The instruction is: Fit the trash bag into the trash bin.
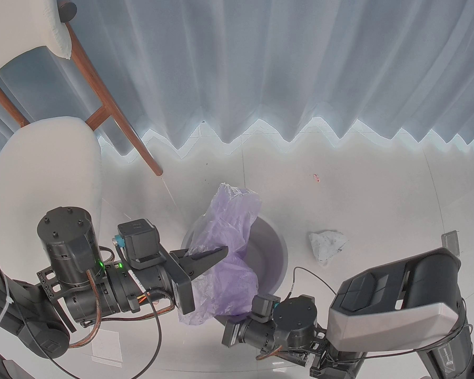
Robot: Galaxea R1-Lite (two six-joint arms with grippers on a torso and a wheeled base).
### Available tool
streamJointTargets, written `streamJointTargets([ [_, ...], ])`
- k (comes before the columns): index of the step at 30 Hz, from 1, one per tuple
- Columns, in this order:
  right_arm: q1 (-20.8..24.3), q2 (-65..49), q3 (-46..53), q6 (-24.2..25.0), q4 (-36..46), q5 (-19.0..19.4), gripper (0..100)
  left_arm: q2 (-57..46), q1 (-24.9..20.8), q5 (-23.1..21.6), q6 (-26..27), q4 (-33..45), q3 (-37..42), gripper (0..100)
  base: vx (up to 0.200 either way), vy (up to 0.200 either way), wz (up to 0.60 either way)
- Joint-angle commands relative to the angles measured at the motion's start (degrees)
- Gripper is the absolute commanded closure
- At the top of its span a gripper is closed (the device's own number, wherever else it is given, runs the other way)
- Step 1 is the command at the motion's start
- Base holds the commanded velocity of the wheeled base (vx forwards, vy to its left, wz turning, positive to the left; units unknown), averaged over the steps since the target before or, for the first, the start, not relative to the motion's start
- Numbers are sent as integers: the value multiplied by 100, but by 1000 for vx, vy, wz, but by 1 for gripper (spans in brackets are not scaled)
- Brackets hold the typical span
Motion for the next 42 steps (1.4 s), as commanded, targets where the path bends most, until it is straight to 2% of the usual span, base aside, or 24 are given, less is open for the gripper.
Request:
streamJointTargets([
  [1,-314,-80,-397,-2,-105,-183,100,7,-2,7,-1,-2,8,100,0,0,0],
  [5,-499,-88,-695,25,-105,-262,100,7,-11,7,-1,-2,8,100,0,0,0],
  [12,-648,228,-1618,675,-105,-631,100,16,-160,253,-1,7,44,100,0,0,0],
  [24,-648,870,-1952,631,-105,-701,100,103,-222,297,-1,16,202,100,0,0,0],
  [36,-578,1054,-1961,631,-105,-728,100,306,-178,359,-19,42,228,100,0,0,0],
  [39,-376,931,-1777,640,-105,-737,100,525,-90,570,-28,16,193,100,0,0,0],
  [42,-59,509,-1117,693,-105,-693,100,640,16,702,-28,16,167,100,0,0,0],
])
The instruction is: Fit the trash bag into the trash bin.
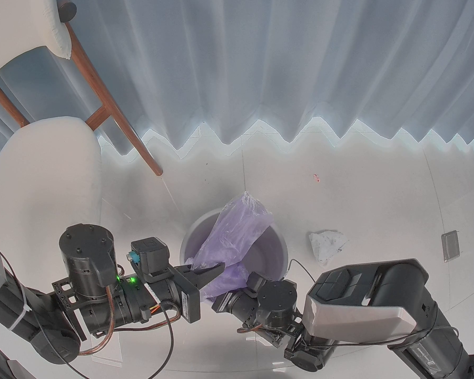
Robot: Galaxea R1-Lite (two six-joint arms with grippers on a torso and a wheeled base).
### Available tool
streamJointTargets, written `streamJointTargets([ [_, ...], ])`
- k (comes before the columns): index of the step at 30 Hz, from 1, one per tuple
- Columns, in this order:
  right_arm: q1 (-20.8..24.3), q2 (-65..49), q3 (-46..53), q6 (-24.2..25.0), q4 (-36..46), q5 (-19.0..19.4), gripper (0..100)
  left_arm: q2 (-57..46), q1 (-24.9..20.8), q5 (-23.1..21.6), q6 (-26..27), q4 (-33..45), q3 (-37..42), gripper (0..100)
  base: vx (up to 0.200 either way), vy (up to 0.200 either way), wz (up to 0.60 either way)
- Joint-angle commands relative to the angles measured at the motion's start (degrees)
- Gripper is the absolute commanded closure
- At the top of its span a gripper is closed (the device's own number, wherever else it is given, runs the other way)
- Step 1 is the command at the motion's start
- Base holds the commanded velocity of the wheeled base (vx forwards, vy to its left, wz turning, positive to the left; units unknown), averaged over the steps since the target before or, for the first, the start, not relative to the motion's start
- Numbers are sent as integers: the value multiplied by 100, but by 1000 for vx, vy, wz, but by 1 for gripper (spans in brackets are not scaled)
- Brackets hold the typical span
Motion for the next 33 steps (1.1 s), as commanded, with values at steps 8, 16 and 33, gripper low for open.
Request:
streamJointTargets([
  [8,624,-1903,2925,-35,-102,1856,100,459,110,217,-15,-15,-34,100,0,0,0],
  [16,-79,-2817,3804,-316,-93,3200,100,415,110,252,-6,-6,18,100,0,0,0],
  [33,-2672,-1772,1703,-1634,-93,2436,100,178,-312,243,20,-24,414,100,0,0,0],
])
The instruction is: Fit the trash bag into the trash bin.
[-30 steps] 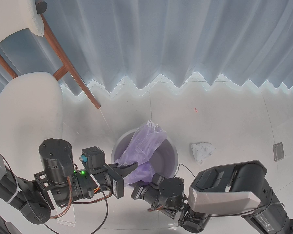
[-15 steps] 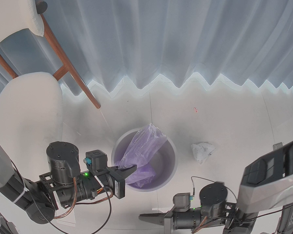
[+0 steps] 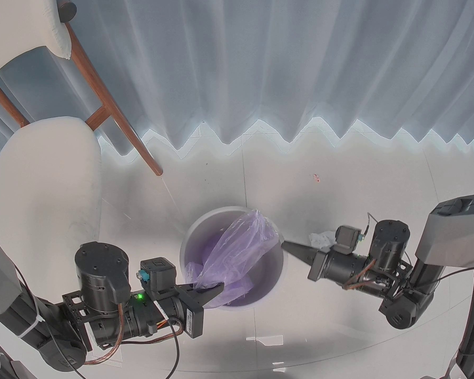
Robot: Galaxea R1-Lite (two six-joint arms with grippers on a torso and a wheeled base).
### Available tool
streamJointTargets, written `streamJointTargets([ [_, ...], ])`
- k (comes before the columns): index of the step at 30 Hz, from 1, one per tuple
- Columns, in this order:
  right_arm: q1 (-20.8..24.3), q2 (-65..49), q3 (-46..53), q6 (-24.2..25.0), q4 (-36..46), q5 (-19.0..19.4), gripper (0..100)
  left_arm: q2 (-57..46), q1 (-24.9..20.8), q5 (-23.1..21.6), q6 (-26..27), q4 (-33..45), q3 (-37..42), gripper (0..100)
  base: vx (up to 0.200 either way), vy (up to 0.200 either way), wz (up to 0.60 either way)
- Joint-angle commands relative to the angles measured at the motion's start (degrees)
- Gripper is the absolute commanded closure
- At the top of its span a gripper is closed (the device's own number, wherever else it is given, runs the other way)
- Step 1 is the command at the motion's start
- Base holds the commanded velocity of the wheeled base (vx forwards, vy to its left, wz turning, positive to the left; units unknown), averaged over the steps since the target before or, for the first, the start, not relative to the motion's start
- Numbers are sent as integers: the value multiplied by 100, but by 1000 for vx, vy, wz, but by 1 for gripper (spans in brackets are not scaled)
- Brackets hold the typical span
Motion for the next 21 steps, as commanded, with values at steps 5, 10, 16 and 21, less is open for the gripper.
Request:
streamJointTargets([
  [5,-361,1276,-1546,-656,-102,-1403,100,-93,-167,3,-2,-125,83,100,0,0,0],
  [10,78,1267,-1494,-445,-102,-1420,100,-49,-167,12,-2,-309,83,100,0,0,0],
  [16,676,1092,-1414,-349,-102,-1684,100,-41,-167,12,7,-309,83,100,0,0,0],
  [21,1177,969,-1177,-270,-102,-1825,100,-41,-159,12,-2,-309,75,100,0,0,0],
])
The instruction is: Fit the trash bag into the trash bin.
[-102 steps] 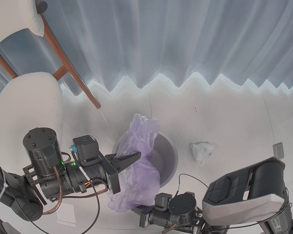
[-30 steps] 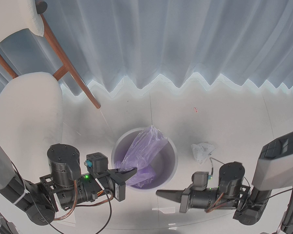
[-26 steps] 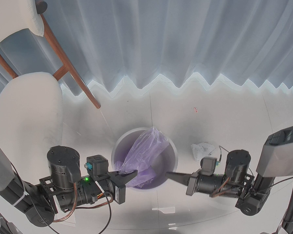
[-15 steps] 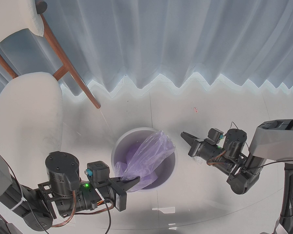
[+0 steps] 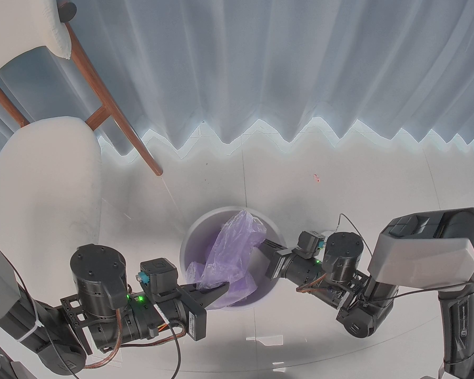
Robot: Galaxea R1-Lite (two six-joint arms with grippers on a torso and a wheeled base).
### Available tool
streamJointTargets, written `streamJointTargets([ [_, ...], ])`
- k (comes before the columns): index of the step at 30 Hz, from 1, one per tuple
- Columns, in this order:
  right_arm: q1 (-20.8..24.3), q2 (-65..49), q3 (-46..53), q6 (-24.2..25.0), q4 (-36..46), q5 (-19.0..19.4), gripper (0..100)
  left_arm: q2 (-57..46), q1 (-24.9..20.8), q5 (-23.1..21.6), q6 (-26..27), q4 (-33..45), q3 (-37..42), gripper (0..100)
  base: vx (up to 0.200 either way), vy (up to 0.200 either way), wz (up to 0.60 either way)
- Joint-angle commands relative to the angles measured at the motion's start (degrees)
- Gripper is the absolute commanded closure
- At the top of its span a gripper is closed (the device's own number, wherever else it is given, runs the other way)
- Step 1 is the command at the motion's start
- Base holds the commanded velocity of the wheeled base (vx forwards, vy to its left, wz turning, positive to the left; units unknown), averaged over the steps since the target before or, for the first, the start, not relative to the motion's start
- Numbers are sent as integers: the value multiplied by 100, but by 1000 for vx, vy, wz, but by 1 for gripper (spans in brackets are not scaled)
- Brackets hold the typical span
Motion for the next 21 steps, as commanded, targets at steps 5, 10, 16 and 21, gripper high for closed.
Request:
streamJointTargets([
  [5,1039,-198,664,60,-102,-75,100,14,10,-8,-5,-5,-33,100,0,0,0],
  [10,1293,-58,778,60,-102,-75,100,32,10,-8,-5,-5,-33,100,0,0,0],
  [16,1153,223,664,51,-102,-75,100,120,27,-8,-5,-5,-33,100,0,0,0],
  [21,872,13,699,60,-102,-84,100,577,106,1,-5,-207,-33,100,0,0,0],
])
